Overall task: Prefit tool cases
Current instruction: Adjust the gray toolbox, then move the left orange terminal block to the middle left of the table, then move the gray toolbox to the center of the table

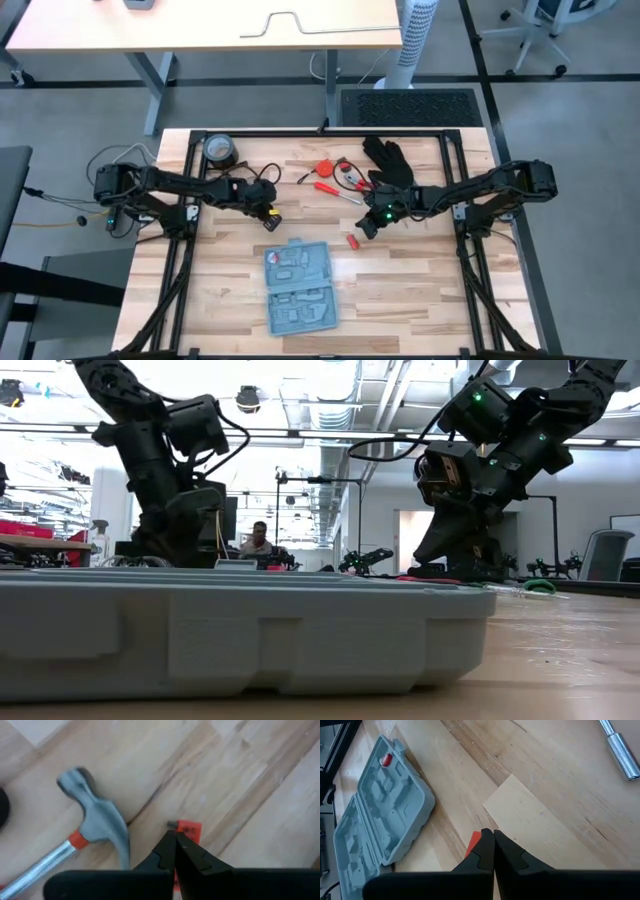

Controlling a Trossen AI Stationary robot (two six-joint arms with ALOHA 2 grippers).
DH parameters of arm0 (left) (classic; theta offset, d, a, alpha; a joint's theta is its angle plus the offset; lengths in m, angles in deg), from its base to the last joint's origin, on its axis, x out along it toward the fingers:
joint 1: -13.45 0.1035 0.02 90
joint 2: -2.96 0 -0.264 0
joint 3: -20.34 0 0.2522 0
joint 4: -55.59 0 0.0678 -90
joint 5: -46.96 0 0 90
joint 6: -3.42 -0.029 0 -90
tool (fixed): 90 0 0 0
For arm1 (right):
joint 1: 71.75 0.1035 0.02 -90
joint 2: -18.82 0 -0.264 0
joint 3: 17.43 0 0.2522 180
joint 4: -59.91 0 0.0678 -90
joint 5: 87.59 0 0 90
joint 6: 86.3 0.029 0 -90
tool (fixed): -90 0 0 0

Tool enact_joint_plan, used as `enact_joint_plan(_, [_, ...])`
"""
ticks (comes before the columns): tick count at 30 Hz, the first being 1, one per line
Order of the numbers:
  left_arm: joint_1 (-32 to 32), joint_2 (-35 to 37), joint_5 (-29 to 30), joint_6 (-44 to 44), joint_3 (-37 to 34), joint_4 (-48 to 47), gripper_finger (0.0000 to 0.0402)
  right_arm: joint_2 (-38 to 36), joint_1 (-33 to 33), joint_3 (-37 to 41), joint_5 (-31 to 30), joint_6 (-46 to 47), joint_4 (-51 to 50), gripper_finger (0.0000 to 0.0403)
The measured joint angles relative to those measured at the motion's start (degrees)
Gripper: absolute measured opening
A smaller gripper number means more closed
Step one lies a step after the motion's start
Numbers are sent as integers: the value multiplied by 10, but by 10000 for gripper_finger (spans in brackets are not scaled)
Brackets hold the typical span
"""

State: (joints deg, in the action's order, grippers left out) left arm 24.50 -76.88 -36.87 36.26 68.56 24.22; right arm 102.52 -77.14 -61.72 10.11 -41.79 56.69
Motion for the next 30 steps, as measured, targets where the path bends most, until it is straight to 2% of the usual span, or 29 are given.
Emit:
enact_joint_plan(8, [-21,2,-34,13,-8,-38,0,0,0,0,0,-9,-1,8])
enact_joint_plan(19, [-92,13,-127,32,-8,-160,0,0,2,0,13,-15,-30,8])
enact_joint_plan(25, [-149,83,-138,80,-13,-277,0,-22,18,0,24,-15,-43,8])
enact_joint_plan(30, [-202,189,-105,162,-12,-322,0,-56,45,0,17,-14,-50,8])
